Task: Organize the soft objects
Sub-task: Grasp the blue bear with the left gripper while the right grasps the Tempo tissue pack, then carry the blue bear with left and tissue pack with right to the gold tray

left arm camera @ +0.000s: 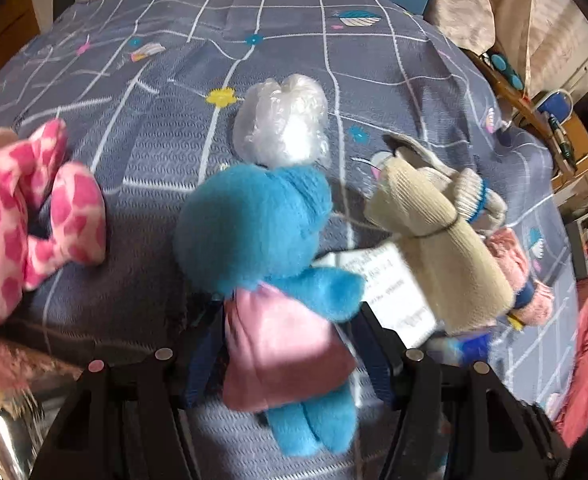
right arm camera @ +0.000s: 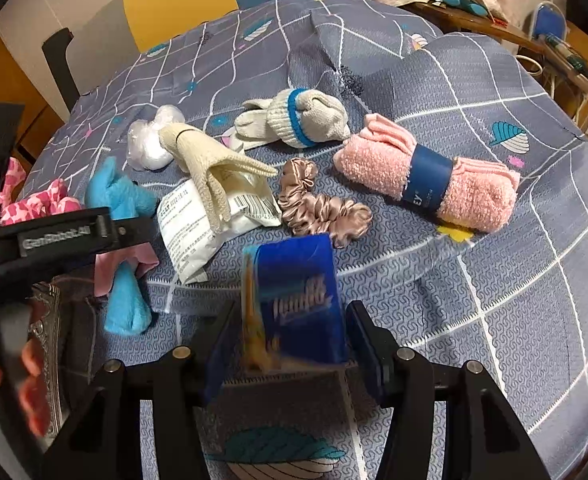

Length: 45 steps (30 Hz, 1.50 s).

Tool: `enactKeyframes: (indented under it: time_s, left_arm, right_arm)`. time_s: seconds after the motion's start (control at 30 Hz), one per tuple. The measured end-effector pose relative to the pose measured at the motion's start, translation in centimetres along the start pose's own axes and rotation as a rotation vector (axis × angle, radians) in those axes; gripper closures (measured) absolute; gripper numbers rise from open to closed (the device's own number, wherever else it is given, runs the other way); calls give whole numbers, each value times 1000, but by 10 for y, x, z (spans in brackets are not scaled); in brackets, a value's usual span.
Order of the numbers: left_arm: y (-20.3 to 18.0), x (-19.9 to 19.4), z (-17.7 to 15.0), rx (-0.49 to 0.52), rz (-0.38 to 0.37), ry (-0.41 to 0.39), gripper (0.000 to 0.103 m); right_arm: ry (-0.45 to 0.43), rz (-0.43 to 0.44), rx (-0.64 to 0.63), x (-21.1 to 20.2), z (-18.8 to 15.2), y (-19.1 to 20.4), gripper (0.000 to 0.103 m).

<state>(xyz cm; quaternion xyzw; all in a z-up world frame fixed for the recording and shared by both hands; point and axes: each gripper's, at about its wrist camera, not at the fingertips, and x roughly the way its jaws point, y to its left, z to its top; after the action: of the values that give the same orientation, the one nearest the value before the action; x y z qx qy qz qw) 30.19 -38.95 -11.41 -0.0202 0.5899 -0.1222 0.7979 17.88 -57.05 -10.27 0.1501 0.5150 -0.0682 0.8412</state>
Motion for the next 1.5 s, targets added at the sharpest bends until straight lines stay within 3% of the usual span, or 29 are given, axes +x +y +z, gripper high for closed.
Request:
enactKeyframes:
  time_s: [0.07,0.13,0.27,0.33,0.5,0.8,1.07,1.3,1.5]
  left_arm:
    - [2,3,3,-6,15,-8,40]
    - [7,6,3,-26,15,-14,53]
    - [12,5,-1,-11,21,-29,67]
    - [11,-4,-5,16,23,-54,69]
    - [5,-39,-16,68,-49,-140,70]
    - [4,-99,-53,106,-252,-173,70]
    - [20,-159,-85,183,-348,-257,70]
    - [73,-218,-110,182,-350,-361,70]
    - [141,-246,-138,127,-268,-424,69]
  right_arm:
    - [-13,-9,-9,0,1,2,47]
    - [-16,-20,-20,2,1,3,47]
    - [7,-58,-55,13,-2,10,49]
    - [2,-67,-65,13,-2,12,50]
    - [6,-51,-44,12,-3,6,50]
    - [-3,-67,-60,12,-3,6,50]
    - [-19,-65,-36,10,-6,7,50]
    - [-103,-19,25,-12,-4,-5,50]
    - [-134,-14,42,-19,-4,-7,50]
